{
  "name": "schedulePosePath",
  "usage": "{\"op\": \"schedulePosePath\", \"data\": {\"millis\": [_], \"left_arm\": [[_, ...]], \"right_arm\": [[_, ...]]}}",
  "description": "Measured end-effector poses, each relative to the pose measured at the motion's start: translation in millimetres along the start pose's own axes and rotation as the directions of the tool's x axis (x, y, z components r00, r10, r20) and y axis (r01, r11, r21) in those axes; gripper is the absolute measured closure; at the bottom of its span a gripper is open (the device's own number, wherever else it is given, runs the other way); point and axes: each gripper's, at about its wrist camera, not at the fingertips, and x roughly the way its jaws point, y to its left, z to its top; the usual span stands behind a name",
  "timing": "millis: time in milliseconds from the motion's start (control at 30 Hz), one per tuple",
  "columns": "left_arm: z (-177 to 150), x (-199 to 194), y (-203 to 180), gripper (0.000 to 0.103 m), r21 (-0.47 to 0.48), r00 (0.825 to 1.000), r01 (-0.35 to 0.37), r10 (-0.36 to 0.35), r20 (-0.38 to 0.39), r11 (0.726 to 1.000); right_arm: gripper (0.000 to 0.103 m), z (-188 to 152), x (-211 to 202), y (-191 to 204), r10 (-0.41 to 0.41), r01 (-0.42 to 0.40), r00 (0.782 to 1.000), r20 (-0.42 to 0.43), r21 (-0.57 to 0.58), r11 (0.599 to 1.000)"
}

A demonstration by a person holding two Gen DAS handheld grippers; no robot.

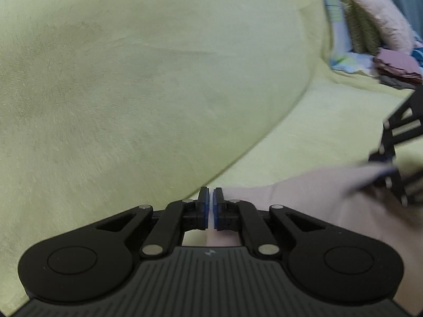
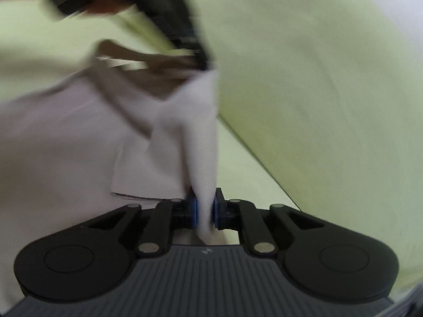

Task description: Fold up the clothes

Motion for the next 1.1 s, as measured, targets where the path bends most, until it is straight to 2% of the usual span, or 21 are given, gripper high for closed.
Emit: {"op": "schedulePosePath", "data": {"millis": [33, 67, 100, 133, 167, 200, 267, 333, 400, 500, 600, 700, 733, 800, 900, 1067, 1100], "left_arm": [[-2.1, 1.2, 1.0, 0.091, 0.000, 1.000, -0.017, 0.017, -0.007, 1.000], [-4.7, -0.2, 1.8, 0.082, 0.000, 1.000, -0.023, 0.023, -0.009, 1.000], [-9.4, -3.6, 2.9, 0.078, -0.004, 1.000, -0.025, 0.025, -0.014, 1.000], [-14.8, -7.6, 3.5, 0.071, -0.010, 0.999, -0.023, 0.022, -0.023, 1.000], [-20.6, -12.1, 3.6, 0.070, -0.015, 0.999, -0.020, 0.020, -0.034, 1.000], [-27.0, -18.2, 2.3, 0.070, -0.015, 0.999, -0.018, 0.018, -0.047, 1.000], [-40.2, -34.3, -3.4, 0.069, -0.015, 0.998, -0.005, 0.004, -0.070, 1.000], [-56.5, -56.3, -13.8, 0.069, -0.024, 0.995, 0.018, -0.020, -0.097, 1.000], [-72.5, -81.9, -28.8, 0.065, -0.047, 0.991, 0.057, -0.062, -0.114, 0.997], [-93.8, -120.2, -54.0, 0.058, -0.085, 0.986, 0.097, -0.107, -0.124, 0.992], [-116.9, -166.8, -89.3, 0.054, -0.068, 0.987, 0.131, -0.137, -0.087, 0.989], [-126.5, -196.8, -117.9, 0.054, 0.028, 0.984, 0.169, -0.167, -0.060, 0.985], [-133.2, -207.1, -134.8, 0.054, 0.088, 0.979, 0.197, -0.191, -0.067, 0.976], [-135.6, -209.4, -148.8, 0.054, 0.118, 0.972, 0.223, -0.212, -0.101, 0.968], [-141.8, -209.6, -180.9, 0.054, 0.205, 0.972, 0.223, -0.202, -0.116, 0.953], [-138.1, -196.0, -199.2, 0.054, 0.308, 0.983, 0.184, -0.175, -0.055, 0.934], [-136.2, -192.8, -200.8, 0.054, 0.329, 0.983, 0.181, -0.175, -0.047, 0.927]], "right_arm": [[0.094, 1.0, 10.4, -15.0, -0.008, 0.010, 1.000, -0.017, 0.077, 0.997], [0.088, 1.5, 21.0, -29.3, -0.018, 0.024, 0.999, -0.041, 0.151, 0.988], [0.071, 0.7, 31.9, -41.6, -0.027, 0.044, 0.996, -0.080, 0.222, 0.974], [0.062, -0.4, 39.3, -50.1, -0.025, 0.055, 0.993, -0.112, 0.274, 0.960], [0.057, -2.2, 42.6, -56.6, -0.010, 0.050, 0.992, -0.125, 0.319, 0.946], [0.057, -5.0, 45.2, -64.8, 0.012, 0.041, 0.991, -0.136, 0.378, 0.925], [0.057, -9.5, 31.0, -67.3, -0.018, 0.072, 0.991, -0.130, 0.423, 0.903], [0.057, -12.6, 6.3, -62.8, -0.030, 0.068, 0.995, -0.092, 0.434, 0.899], [0.056, -18.5, -26.8, -52.8, -0.024, 0.038, 0.999, -0.039, 0.422, 0.906], [0.051, -27.4, -83.7, -18.5, 0.038, -0.051, 0.998, 0.043, 0.356, 0.933], [0.051, -41.8, -150.4, 42.5, 0.109, -0.128, 0.989, 0.099, 0.212, 0.969], [0.051, -52.4, -185.0, 93.9, 0.143, -0.149, 0.986, 0.082, 0.072, 0.986], [0.051, -55.5, -192.2, 109.5, 0.147, -0.149, 0.986, 0.074, 0.010, 0.989], [0.051, -63.1, -209.3, 142.1, 0.169, -0.162, 0.985, 0.045, -0.124, 0.979], [0.051, -66.1, -212.5, 168.3, 0.224, -0.220, 0.975, -0.003, -0.199, 0.955], [0.051, -68.1, -215.0, 192.1, 0.198, -0.191, 0.980, -0.014, -0.341, 0.921], [0.054, -65.5, -212.3, 197.8, 0.191, -0.183, 0.981, -0.014, -0.370, 0.911]]}}
